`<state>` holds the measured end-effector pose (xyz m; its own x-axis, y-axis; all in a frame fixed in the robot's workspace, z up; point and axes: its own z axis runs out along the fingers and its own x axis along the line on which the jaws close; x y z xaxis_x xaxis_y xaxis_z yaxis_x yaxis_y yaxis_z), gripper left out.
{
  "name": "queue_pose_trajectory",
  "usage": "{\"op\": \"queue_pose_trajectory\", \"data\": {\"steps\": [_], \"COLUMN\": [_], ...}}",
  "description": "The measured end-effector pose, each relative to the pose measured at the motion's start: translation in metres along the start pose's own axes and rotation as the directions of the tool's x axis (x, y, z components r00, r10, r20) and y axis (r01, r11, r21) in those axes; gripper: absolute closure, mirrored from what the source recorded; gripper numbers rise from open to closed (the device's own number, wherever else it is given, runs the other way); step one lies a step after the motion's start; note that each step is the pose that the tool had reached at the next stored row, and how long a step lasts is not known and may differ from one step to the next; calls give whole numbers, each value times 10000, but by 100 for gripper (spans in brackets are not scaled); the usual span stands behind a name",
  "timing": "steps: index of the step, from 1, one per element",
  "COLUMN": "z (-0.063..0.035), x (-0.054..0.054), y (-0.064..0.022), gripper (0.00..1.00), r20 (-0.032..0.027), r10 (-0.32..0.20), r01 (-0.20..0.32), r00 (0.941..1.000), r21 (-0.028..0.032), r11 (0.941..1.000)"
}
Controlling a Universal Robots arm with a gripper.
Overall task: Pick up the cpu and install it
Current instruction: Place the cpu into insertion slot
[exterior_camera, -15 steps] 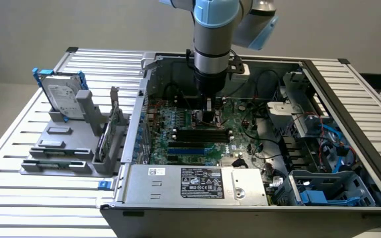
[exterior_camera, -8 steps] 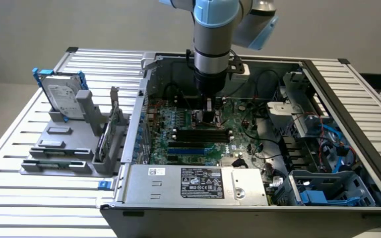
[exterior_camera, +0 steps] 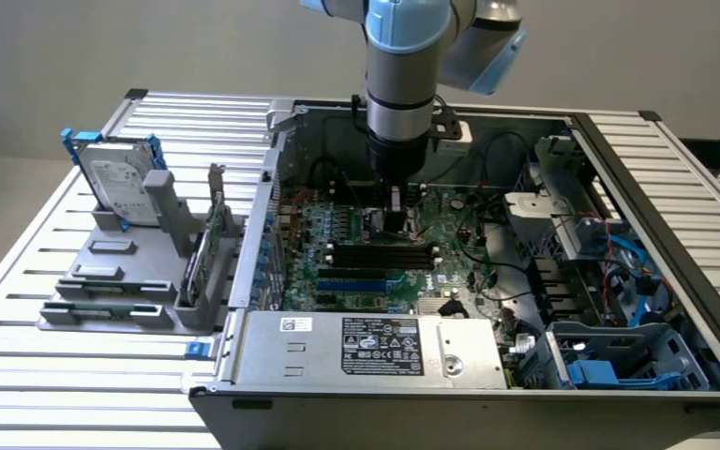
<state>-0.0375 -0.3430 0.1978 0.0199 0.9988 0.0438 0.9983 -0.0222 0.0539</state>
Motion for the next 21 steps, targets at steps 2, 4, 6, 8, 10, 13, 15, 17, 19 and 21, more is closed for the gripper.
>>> {"op": "queue_pose_trajectory", "data": {"steps": [2,4,6,8,10,13,15,17,19,21], "z": [6,9,11,13,15,21,27,32,35,37], "x": [0,-1,-1,-1,1,2,3,3,4,5], "y": [0,-1,-6,-13,-17,-18,-18,-19,-19,-18], "gripper": [46,46,46,46,46,46,46,46,46,46], "r20": [13,24,31,35,40,44,46,47,46,38], "r10": [-10,-16,-16,-18,-19,-23,-30,-37,-43,-47], "r01": [10,16,16,18,19,23,30,37,43,47], "r00": [10000,10000,10000,10000,10000,10000,10000,10000,10000,10000], "r21": [-17,-29,-33,-35,-35,-44,-47,-50,-52,-57], "r11": [10000,10000,10000,10000,10000,10000,10000,10000,10000,10000]}}
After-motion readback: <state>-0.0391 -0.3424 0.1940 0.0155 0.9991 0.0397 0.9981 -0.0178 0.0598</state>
